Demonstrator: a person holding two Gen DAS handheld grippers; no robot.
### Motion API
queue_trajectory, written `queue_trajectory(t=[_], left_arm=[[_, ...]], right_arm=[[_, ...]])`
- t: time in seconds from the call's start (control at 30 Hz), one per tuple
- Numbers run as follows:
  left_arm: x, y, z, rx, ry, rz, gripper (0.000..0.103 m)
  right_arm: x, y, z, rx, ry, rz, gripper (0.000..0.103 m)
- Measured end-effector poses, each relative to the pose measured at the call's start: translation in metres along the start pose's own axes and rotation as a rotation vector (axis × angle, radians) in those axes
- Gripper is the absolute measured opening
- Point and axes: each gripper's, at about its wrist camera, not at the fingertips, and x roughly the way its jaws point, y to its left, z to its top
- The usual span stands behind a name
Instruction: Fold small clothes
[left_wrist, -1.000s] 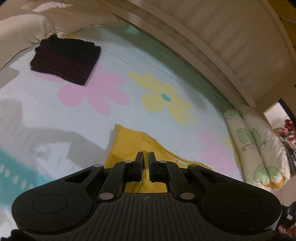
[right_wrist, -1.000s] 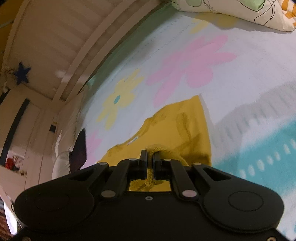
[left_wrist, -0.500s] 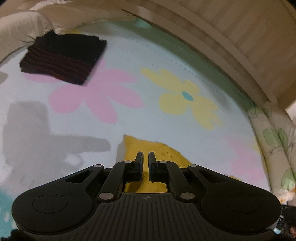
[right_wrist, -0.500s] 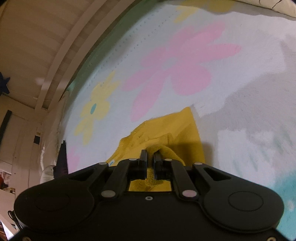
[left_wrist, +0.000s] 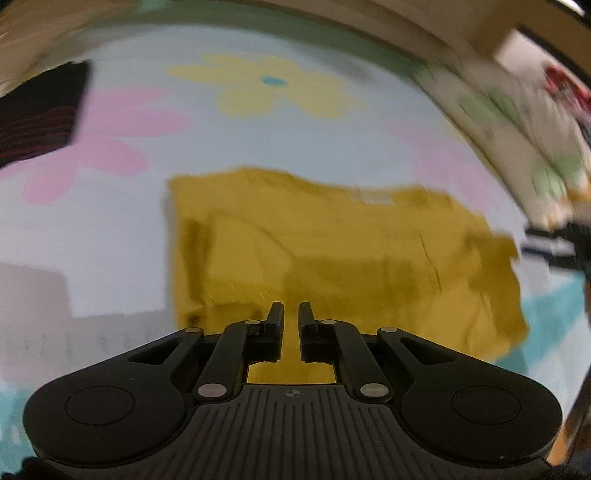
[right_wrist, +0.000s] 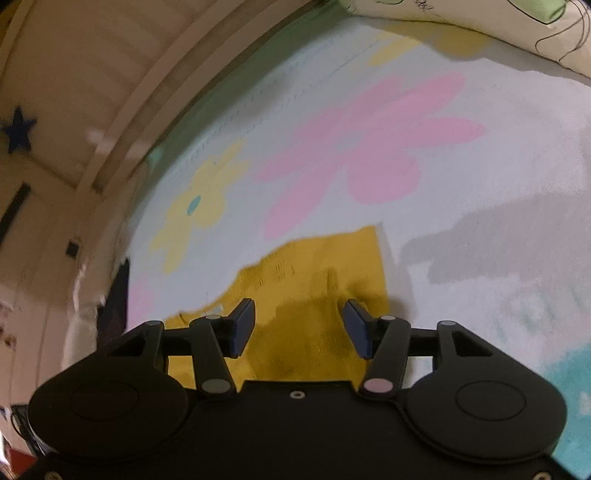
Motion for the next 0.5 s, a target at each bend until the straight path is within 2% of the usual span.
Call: queue_trajectory(t=[0.1, 0.2, 0.4, 0.43, 0.47, 0.5], left_arm=[[0.009, -0.004, -0.005, 0.024, 0.032, -0.006, 0.008], [0.019, -0.003, -0.008, 0.000, 0.062, -0.020, 0.008], [0.030, 0.005, 0.006, -0.050, 0.006, 0.055, 0.008], [0.031, 0.008, 0.010, -0.066, -0.001, 0.060, 0.008], [0.032, 0.011, 0.014, -0.081, -0.013, 0.063, 0.008], [0.033, 0.013, 0.017, -0.093, -0.026, 0.069, 0.008]], right_arm=[[0.001, 0.000, -0.006, -0.030, 0.020, -0.032, 0.059], [0.004, -0.003, -0.009, -0.027, 0.038, -0.033, 0.052], [0.017, 0.004, -0.010, -0.030, 0.056, -0.034, 0.050], [0.020, 0.004, -0.010, -0.025, 0.059, -0.028, 0.046], [0.022, 0.005, -0.008, -0.016, 0.064, -0.017, 0.034], [0.026, 0.006, -0.007, -0.005, 0.067, -0.007, 0.029]])
